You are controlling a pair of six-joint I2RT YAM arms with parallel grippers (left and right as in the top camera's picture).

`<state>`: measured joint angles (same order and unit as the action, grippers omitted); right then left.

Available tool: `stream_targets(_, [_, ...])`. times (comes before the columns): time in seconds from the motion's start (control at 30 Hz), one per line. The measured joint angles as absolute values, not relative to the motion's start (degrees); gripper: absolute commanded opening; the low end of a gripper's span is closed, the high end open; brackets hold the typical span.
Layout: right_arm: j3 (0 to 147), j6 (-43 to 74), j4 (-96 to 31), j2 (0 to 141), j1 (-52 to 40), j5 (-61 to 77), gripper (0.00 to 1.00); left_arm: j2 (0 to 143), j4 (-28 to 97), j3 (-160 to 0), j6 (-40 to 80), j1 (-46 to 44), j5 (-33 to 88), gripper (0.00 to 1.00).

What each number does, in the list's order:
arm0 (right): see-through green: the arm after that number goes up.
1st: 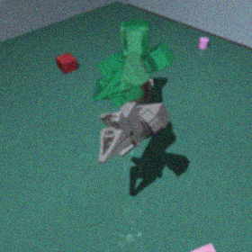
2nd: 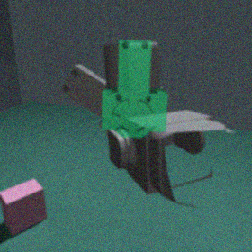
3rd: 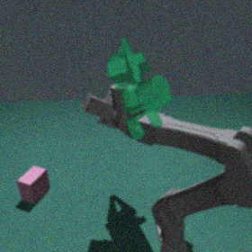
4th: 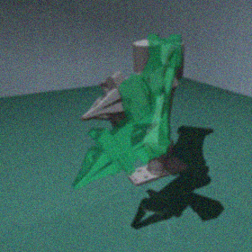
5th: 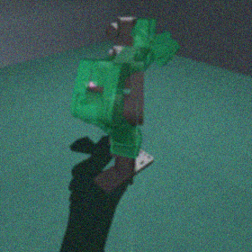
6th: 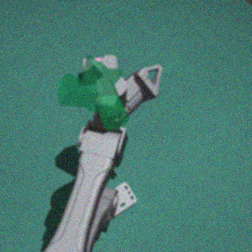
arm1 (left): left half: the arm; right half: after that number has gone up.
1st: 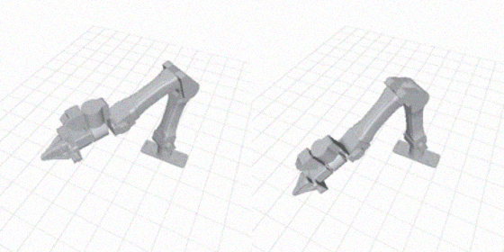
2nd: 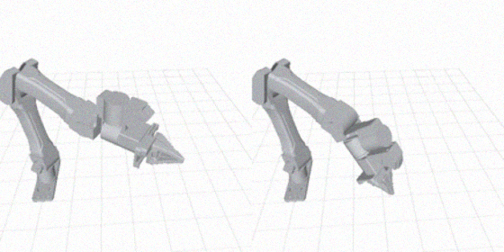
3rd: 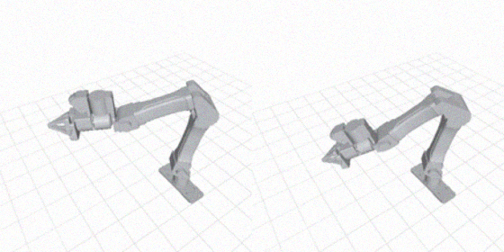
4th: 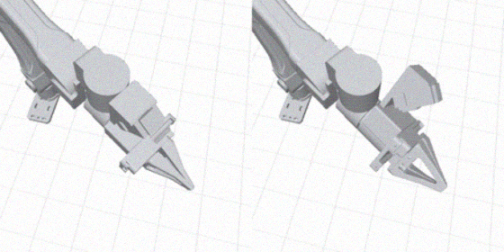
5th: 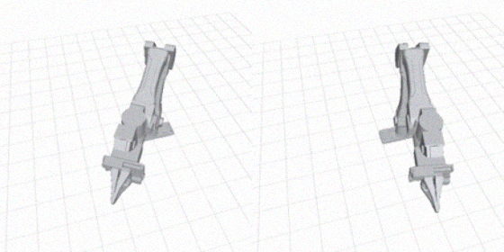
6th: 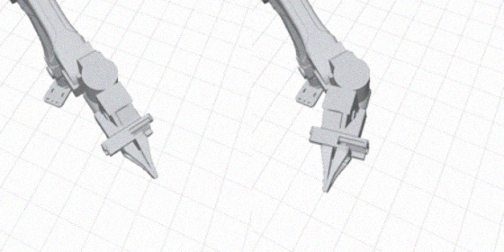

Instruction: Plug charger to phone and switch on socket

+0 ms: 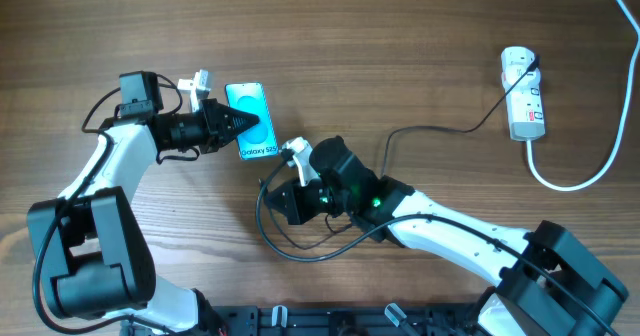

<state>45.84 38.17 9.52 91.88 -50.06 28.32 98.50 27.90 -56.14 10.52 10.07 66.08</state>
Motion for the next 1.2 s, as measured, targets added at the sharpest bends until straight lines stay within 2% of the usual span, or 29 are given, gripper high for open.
stream_targets(0.27, [45.84,38.15,10.66,91.88,-50.06,27.75,0.04,98.5,27.88,-56.14,10.2,9.39,66.06,0.04])
stream_targets(0.63, [45.82,39.46,10.72,91.88,-50.11,17.89,0.05,98.5,27.4,-56.14,9.06,7.07,66.08,0.04])
stream_targets(1.2, [45.82,41.89,10.52,91.88,-50.24,16.4,0.04,98.5,27.16,-56.14,9.04,7.07,66.37,0.06])
